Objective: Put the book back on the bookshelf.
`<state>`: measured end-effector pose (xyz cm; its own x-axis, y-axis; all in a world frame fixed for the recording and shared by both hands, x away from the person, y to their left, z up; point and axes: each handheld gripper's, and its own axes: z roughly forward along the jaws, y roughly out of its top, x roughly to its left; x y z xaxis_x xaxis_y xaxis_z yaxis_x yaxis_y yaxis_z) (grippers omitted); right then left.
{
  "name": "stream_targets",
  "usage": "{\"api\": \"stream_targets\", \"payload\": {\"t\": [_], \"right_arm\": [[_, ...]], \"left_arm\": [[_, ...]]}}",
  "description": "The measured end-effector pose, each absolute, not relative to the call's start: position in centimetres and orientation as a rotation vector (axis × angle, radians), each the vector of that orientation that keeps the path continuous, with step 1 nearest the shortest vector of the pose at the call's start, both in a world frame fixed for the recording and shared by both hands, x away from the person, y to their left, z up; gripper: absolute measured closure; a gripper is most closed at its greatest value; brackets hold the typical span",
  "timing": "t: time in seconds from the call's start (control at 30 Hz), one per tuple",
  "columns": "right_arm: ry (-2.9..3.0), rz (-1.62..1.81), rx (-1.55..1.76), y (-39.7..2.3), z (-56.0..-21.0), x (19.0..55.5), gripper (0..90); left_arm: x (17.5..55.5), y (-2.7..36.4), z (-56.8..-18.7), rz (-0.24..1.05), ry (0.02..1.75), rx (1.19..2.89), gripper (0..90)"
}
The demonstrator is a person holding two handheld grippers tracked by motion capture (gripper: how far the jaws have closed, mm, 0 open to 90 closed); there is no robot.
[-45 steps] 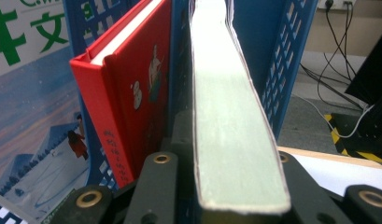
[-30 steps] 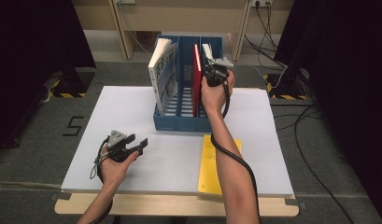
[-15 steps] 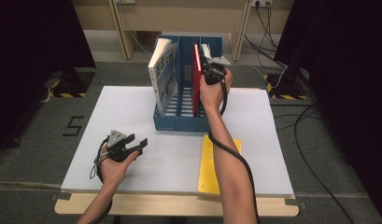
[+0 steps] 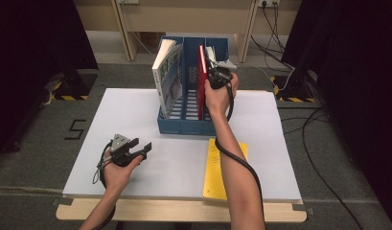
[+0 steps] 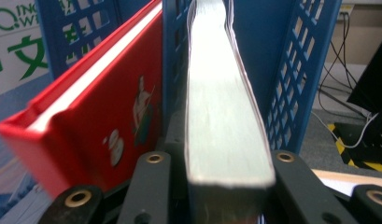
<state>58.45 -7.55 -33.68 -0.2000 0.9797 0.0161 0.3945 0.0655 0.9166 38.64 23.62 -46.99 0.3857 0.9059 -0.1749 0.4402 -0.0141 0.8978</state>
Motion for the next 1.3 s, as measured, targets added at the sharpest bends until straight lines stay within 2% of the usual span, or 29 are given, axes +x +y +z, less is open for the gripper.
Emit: {"api": "stream_targets", "payload": {"t": [0.2,0.6,0.8,1.3], "right_arm": [[1.710,1.095,1.426,-7.6,-33.9,57.6,68.5],[1.729,1.062,1.455,-7.9,-34.9,56.1,70.6],[1.731,1.034,1.452,-7.8,-35.0,55.9,74.9],[1.738,1.045,1.417,-6.4,-35.2,56.0,74.7]], "left_arm": [[38.6,23.6,-46.9,0.576,1.215,1.626,37.4],[38.6,23.5,-47.0,0.576,1.217,1.625,37.4],[38.6,23.4,-47.0,0.575,1.215,1.630,37.4],[38.6,23.6,-46.9,0.579,1.213,1.623,37.4]]}}
